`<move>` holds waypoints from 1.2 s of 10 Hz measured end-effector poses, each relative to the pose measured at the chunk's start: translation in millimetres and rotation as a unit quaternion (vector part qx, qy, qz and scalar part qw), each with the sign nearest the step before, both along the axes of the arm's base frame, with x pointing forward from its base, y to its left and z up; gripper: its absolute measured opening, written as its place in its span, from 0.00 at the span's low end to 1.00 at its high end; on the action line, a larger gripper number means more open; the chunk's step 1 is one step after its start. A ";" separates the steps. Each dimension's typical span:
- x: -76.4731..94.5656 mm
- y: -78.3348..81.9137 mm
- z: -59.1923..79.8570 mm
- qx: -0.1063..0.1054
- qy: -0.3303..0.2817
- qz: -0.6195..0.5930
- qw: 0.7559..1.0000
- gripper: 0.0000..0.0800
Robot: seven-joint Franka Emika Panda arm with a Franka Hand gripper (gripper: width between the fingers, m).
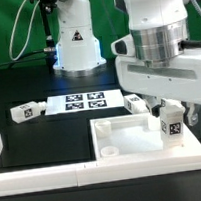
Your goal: Assemble one leg
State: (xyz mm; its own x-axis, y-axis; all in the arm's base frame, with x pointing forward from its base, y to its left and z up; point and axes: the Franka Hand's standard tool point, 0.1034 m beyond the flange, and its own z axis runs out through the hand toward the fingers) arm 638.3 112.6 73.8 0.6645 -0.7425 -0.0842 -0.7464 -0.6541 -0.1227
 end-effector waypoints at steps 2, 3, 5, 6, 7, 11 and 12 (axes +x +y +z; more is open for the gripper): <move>-2.8 3.9 -2.1 -0.002 -0.005 0.072 0.997 0.80; -2.7 2.6 -2.3 -0.005 -0.009 0.100 0.995 0.81; -2.2 1.4 -1.9 -0.012 -0.019 0.175 0.984 0.81; 1.7 -0.8 1.5 -0.041 -0.031 0.288 0.956 0.81; 5.4 1.9 3.2 -0.058 -0.043 0.349 0.934 0.81; 6.2 2.9 1.0 -0.059 -0.049 0.301 0.950 0.48; 5.7 -1.0 -0.1 -0.059 -0.043 0.256 0.964 0.36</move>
Offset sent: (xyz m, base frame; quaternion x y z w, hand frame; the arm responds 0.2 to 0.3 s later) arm 0.0000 0.0000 0.0000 0.0000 0.0000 -0.1938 0.9810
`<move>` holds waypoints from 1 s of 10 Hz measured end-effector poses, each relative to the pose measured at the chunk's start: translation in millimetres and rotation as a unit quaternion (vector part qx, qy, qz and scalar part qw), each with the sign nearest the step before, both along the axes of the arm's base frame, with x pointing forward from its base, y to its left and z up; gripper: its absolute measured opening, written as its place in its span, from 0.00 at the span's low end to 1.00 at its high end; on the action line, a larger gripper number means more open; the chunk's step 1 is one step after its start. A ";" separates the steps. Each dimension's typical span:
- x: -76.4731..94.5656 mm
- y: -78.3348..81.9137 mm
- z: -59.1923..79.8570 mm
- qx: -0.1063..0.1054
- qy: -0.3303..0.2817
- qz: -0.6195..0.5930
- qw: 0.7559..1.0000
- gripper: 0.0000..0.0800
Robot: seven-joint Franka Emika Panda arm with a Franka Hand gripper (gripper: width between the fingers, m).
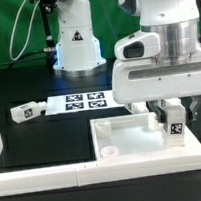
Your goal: Assemble one leg
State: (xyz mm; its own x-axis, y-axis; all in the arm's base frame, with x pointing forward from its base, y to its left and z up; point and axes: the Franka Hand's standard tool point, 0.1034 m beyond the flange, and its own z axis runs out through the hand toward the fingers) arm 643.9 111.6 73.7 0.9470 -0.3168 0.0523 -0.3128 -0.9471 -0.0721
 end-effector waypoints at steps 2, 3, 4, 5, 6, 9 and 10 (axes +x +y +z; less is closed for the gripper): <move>-0.3 -1.4 -1.0 0.004 0.005 -0.065 0.998 0.36; -0.2 -2.7 -1.3 0.007 0.011 -0.113 0.993 0.36; -0.5 -2.9 -1.6 0.010 0.016 -0.171 0.985 0.36; -0.7 -3.5 -2.0 0.017 0.019 -0.242 0.970 0.36; -2.0 -4.0 -2.3 0.034 0.025 -0.335 0.941 0.36; -2.9 -0.3 -2.8 0.069 0.044 -0.544 0.835 0.36; -3.2 0.4 -2.7 0.070 0.045 -0.550 0.831 0.36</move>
Offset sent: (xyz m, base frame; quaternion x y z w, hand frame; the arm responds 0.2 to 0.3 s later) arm -0.0014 -0.0075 -0.0079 -0.0445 -0.0234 0.2616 0.9639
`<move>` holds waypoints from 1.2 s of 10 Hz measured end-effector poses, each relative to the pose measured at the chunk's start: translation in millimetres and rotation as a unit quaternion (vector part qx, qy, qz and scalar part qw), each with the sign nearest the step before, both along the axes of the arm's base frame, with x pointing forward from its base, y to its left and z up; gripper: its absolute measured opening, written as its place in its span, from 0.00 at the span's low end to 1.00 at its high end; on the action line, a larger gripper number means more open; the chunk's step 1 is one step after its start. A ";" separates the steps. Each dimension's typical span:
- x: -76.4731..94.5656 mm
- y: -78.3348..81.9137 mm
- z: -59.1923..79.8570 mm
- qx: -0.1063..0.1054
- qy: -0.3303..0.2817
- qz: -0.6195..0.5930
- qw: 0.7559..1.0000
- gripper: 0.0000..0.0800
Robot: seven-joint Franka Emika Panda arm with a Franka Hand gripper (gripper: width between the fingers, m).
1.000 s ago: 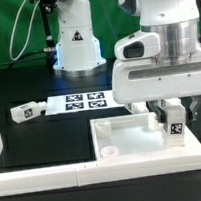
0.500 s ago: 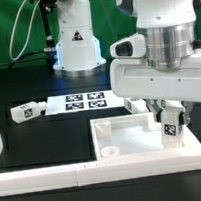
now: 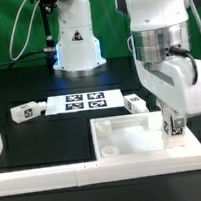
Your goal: Assemble one leg
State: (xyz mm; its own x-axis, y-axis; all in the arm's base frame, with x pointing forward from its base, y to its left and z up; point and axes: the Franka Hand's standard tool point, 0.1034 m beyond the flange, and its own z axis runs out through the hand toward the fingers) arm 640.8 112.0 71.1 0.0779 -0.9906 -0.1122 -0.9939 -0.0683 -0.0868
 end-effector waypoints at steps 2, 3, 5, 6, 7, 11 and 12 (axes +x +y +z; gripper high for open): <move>-0.1 -0.5 -0.7 -0.002 -0.003 0.025 1.000 0.36; 0.6 -2.1 -0.7 -0.007 -0.008 0.064 0.998 0.49; 4.4 0.7 0.9 -0.018 -0.028 0.288 0.957 0.77; 3.7 7.5 1.4 -0.020 -0.034 0.300 0.953 0.77; 2.0 10.3 1.2 -0.026 -0.043 0.331 0.942 0.80; 1.1 4.8 -1.0 -0.052 -0.054 0.508 0.858 0.81; 0.4 3.4 -1.3 -0.069 -0.051 0.588 0.804 0.81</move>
Offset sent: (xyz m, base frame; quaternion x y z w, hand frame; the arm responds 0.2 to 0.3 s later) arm 0.0097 -0.0011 0.0070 0.0377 -0.0590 -0.3746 0.9245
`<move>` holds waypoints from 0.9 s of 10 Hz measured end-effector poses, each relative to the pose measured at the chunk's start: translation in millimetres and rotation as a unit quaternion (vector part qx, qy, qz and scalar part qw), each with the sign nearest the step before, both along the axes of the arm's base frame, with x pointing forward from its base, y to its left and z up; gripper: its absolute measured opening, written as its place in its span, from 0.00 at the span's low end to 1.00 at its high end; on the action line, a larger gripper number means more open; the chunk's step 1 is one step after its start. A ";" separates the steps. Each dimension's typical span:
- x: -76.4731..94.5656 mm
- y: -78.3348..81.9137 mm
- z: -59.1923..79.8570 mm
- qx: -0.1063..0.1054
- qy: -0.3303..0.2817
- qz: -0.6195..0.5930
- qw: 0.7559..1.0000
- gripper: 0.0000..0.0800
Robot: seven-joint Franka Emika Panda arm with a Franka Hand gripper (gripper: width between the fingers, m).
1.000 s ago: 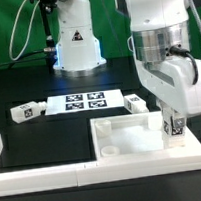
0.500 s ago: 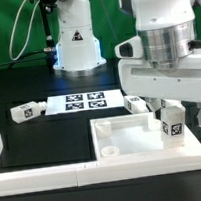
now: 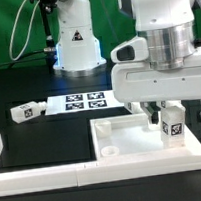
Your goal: Assemble one leg
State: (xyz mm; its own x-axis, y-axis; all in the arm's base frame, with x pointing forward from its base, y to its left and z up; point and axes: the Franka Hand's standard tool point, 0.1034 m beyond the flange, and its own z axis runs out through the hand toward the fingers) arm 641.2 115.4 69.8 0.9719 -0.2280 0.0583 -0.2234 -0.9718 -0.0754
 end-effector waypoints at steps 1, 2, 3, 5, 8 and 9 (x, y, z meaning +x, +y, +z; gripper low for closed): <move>-3.0 -0.2 -0.8 -0.017 0.006 0.084 0.996 0.81; -3.3 0.5 -0.2 -0.024 0.010 0.136 0.990 0.81; -2.7 -0.8 -0.2 -0.024 0.009 0.127 0.992 0.81; -2.8 -0.4 -0.3 -0.021 0.010 0.098 0.995 0.77; -2.9 -0.7 -0.5 -0.015 0.015 -0.004 1.000 0.36; -2.8 -0.6 -0.4 -0.014 0.017 -0.038 0.999 0.36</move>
Offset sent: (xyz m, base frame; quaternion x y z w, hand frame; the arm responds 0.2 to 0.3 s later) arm 0.0000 0.0000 0.0000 0.0000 0.0000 0.0650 0.9979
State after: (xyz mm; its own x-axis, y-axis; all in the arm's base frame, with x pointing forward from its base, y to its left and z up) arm 638.4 114.7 69.4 0.9535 -0.2996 0.0333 -0.2982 -0.9536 -0.0407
